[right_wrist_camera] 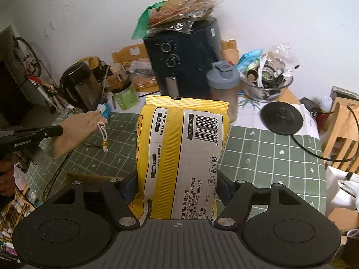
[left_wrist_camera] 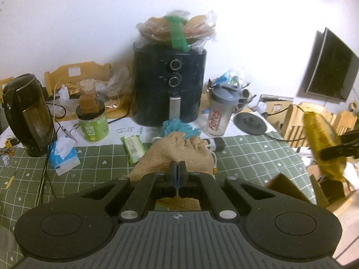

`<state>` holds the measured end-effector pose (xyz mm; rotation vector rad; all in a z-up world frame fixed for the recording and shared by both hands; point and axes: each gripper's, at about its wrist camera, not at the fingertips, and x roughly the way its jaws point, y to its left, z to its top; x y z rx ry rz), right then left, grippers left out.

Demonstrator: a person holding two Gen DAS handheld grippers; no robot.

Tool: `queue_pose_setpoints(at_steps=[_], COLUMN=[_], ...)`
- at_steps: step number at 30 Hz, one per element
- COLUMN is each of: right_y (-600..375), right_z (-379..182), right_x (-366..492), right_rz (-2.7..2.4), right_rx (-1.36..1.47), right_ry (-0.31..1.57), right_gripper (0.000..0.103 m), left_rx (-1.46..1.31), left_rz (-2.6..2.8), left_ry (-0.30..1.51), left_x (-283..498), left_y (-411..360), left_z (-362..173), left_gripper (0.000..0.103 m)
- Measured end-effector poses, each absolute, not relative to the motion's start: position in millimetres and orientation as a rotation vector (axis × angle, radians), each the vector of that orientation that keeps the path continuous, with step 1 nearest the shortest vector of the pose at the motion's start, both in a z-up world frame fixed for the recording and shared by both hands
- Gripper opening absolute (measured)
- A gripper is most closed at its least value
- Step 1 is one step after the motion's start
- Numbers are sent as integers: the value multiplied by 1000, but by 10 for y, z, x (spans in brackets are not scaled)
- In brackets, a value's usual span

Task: Organize soft objects
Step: 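Lift the burlap pouch with the left tool while the right carries the wipes, then carry pouch and yellow wipes over the box and open both tools to drop them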

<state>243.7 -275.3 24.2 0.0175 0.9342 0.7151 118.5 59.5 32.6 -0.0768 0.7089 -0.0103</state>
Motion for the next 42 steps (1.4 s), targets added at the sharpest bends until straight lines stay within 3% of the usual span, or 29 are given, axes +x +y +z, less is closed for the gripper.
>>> queue_pose_setpoints(at_steps=[25, 28, 30, 32, 42], right_y=[-2802, -2816, -2831, -2850, -2850], right_z=[251, 239, 224, 211, 141], right_x=[2247, 2236, 2225, 2209, 2145], right_rz=[795, 794, 793, 793, 824], right_rx=[6, 5, 5, 5, -3], right_ry=[937, 943, 949, 954, 988], right_gripper=[72, 72, 72, 72, 72], left_rx=[-174, -163, -130, -118, -137], left_rz=[-156, -199, -179, -165, -26], left_ry=[726, 727, 745, 743, 771], left_x=[668, 699, 731, 722, 571], left_y=[-221, -351, -436, -485, -381], left_z=[326, 272, 232, 219, 196], left_gripper=[2, 8, 46, 59, 61])
